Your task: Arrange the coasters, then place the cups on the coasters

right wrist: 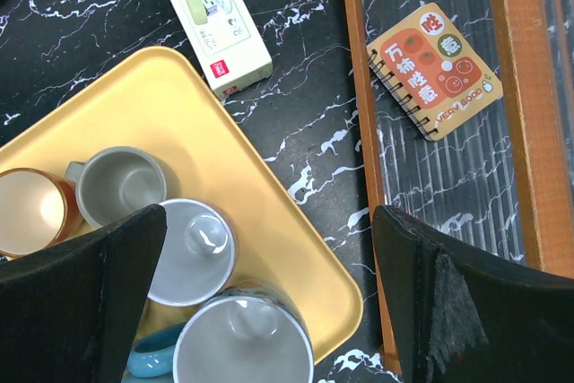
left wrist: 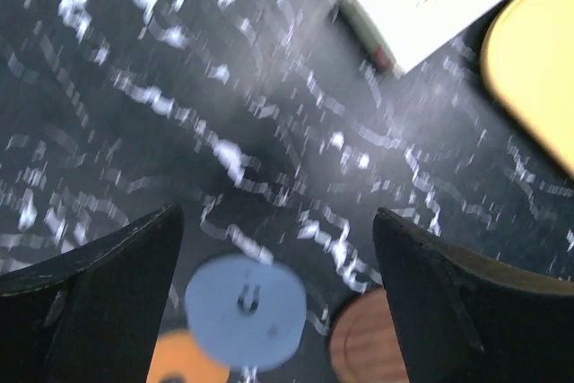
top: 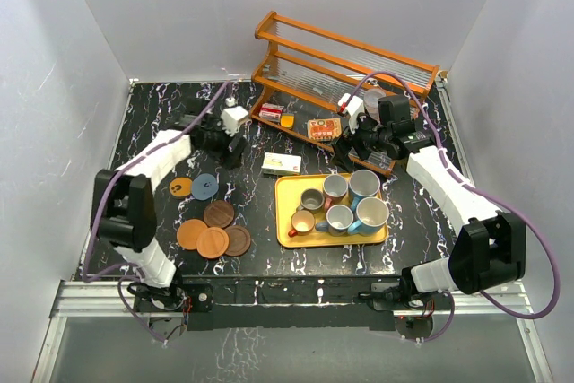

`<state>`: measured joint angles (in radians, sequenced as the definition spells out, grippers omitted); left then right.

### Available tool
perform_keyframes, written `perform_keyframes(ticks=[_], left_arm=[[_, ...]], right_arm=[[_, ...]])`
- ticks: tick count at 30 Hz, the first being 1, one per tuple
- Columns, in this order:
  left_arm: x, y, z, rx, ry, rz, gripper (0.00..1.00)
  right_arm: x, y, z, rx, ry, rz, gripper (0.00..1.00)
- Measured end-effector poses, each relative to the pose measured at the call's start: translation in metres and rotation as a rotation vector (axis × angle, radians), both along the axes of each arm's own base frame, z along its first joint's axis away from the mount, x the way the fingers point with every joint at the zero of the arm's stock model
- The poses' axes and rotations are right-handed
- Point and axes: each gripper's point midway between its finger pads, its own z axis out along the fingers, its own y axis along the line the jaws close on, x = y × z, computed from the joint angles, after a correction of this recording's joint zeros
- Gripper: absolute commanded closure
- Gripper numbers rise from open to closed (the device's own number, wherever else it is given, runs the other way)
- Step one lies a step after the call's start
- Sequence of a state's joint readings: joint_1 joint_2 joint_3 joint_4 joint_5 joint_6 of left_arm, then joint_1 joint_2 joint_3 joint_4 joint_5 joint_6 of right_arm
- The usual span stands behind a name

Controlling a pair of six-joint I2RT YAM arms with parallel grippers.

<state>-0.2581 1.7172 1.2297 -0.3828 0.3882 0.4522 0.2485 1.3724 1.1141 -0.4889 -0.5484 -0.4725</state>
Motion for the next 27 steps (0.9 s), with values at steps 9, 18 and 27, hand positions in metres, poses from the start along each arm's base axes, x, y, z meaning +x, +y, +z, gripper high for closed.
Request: perform_keyframes(ticks=[9, 18, 27], left_arm=[[-0.076, 0.051, -0.008, 0.107, 0.089, -0.071, 0.14], [-0.125, 0.057, -0.039, 0.156, 0.198, -0.158, 0.25], [-0.127, 0.062, -0.053, 0.231, 0.189, -0.194, 0.44]], right_arm=[[0.000, 0.000, -0.001, -0.001, 0.004, 0.000, 0.02], [0.001, 0.000, -0.005, -0.004, 0.013, 0.000, 0.02], [0.002, 0.000, -0.009, -0.009, 0.022, -0.003, 0.02]])
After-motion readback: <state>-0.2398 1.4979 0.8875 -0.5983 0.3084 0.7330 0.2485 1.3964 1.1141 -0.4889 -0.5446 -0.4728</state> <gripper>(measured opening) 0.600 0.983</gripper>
